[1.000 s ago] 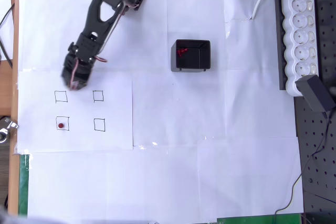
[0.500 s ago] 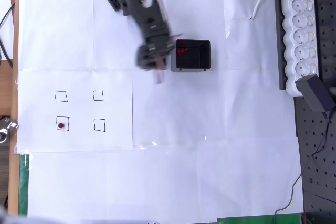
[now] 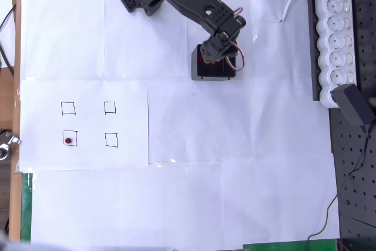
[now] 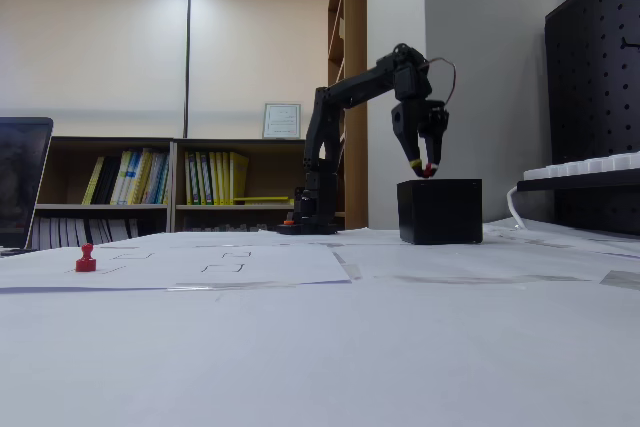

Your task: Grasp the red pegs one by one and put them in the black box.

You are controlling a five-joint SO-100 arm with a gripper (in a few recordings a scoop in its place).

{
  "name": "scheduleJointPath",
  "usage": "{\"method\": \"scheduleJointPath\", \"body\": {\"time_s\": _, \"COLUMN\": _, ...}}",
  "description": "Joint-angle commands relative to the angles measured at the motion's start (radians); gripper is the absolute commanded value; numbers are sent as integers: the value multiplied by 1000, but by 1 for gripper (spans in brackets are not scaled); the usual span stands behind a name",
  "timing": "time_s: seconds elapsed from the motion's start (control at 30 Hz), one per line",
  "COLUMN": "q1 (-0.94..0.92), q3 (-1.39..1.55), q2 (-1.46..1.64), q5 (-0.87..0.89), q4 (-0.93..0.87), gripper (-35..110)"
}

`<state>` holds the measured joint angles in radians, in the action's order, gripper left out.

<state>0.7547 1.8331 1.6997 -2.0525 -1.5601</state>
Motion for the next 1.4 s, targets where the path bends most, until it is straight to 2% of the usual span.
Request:
{"method": "scheduleJointPath", "body": {"time_s": 0.0, "q1": 8, "q3": -20, "q2": 25, "q5": -15, "q4": 54, "gripper": 6}}
{"method": "scheduleJointPath", "body": {"time_s": 0.27, "q1": 8, "q3": 21, "q2": 25, "q5": -15, "q4": 18, "gripper": 15}}
{"method": "scheduleJointPath", "body": {"time_s": 0.43, "q1": -5, "q3": 290, "q2": -89, "q5": -18, "q4": -89, "gripper": 18}}
{"method": "scheduleJointPath", "body": {"time_s": 0.53, "q1": -64, "q3": 333, "q2": -229, "q5": 38, "q4": -44, "gripper": 17}}
{"method": "scheduleJointPath", "body": {"time_s": 0.63, "q1": -236, "q3": 8, "q2": -453, "q5": 247, "q4": 164, "gripper": 15}}
{"method": "scheduleJointPath", "body": {"time_s": 0.8, "q1": -575, "q3": -580, "q2": -601, "q5": 518, "q4": 614, "gripper": 15}}
{"method": "scheduleJointPath", "body": {"time_s": 0.9, "q1": -788, "q3": -781, "q2": -604, "q5": 583, "q4": 850, "gripper": 15}}
{"method": "scheduleJointPath", "body": {"time_s": 0.97, "q1": -902, "q3": -894, "q2": -575, "q5": 535, "q4": 1086, "gripper": 15}}
{"method": "scheduleJointPath", "body": {"time_s": 1.0, "q1": -962, "q3": -963, "q2": -546, "q5": 500, "q4": 1259, "gripper": 15}}
{"method": "scheduleJointPath", "body": {"time_s": 1.07, "q1": -1060, "q3": -1031, "q2": -471, "q5": 517, "q4": 1457, "gripper": 15}}
{"method": "scheduleJointPath", "body": {"time_s": 1.23, "q1": -1215, "q3": -1022, "q2": -181, "q5": 617, "q4": 1824, "gripper": 15}}
{"method": "scheduleJointPath", "body": {"time_s": 1.37, "q1": -1261, "q3": -893, "q2": 43, "q5": 574, "q4": 1993, "gripper": 15}}
